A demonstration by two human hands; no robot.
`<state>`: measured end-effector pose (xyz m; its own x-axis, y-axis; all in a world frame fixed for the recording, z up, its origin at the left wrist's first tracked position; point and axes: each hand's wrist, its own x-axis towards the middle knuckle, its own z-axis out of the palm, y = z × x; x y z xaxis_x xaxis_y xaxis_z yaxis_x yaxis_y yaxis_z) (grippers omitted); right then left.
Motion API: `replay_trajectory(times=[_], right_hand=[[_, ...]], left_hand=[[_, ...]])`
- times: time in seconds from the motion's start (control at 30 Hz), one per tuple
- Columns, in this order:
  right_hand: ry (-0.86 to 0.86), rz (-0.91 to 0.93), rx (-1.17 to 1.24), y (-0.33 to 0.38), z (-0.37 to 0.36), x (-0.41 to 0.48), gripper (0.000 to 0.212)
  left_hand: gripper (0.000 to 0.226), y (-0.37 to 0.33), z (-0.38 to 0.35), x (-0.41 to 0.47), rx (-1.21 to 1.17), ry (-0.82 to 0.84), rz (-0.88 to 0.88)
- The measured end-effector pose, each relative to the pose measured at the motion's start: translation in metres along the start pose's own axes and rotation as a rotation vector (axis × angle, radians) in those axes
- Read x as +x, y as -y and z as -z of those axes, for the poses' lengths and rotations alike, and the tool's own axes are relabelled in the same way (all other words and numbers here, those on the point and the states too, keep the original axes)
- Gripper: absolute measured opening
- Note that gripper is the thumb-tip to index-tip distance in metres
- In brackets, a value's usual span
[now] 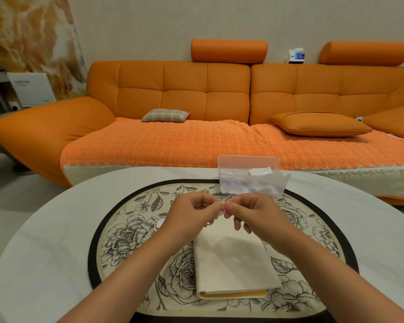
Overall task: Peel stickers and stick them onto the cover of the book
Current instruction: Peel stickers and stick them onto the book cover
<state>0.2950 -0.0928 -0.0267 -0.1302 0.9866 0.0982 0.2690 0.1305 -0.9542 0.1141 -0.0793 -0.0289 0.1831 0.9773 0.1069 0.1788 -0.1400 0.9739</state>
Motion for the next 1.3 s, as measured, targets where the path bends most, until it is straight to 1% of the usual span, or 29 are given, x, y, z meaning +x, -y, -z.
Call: replay_trajectory(times=[0.23, 0.33, 0.47, 0.57, 0.63, 0.73, 0.9, 1.13, 1.23, 1.3], right_hand=[[-0.062, 0.052, -0.140, 0.004, -0.005, -0.004, 0.022], [-0.092, 0.120, -0.236, 0.002, -0.007, -0.004, 0.022], [-0.122, 0.164, -0.380, -0.002, -0.005, -0.003, 0.020], [-0.140, 0.193, -0.407, -0.003, -0.008, -0.005, 0.027], [-0.165, 0.194, -0.362, -0.003, -0.013, -0.006, 0.031], [-0.207, 0.171, -0.279, -0.004, -0.020, -0.005, 0.030], [-0.244, 0.166, -0.267, -0.006, -0.025, -0.006, 0.029], [-0.205, 0.012, 0.034, -0.001, -0.025, -0.005, 0.033], [-0.207, -0.004, 0.084, 0.000, -0.026, -0.006, 0.033], [-0.219, 0.005, 0.064, 0.002, -0.026, -0.007, 0.032]], left_hand=[[0.005, -0.001, -0.004, 0.000, 0.000, -0.027, 0.008], [0.006, 0.001, -0.006, -0.001, 0.002, -0.048, 0.002], [0.008, 0.003, -0.007, -0.002, 0.002, -0.074, -0.017], [0.007, 0.002, -0.009, -0.003, -0.004, -0.094, -0.032], [0.008, 0.001, -0.010, -0.002, -0.016, -0.115, -0.045], [0.011, 0.003, -0.011, -0.002, -0.025, -0.143, -0.062], [0.010, 0.004, -0.014, -0.004, -0.036, -0.168, -0.068], [0.010, -0.002, -0.013, -0.004, -0.091, -0.194, -0.047], [0.010, 0.000, -0.013, -0.004, -0.104, -0.189, -0.038], [0.008, 0.002, -0.014, -0.004, -0.096, -0.192, -0.044]])
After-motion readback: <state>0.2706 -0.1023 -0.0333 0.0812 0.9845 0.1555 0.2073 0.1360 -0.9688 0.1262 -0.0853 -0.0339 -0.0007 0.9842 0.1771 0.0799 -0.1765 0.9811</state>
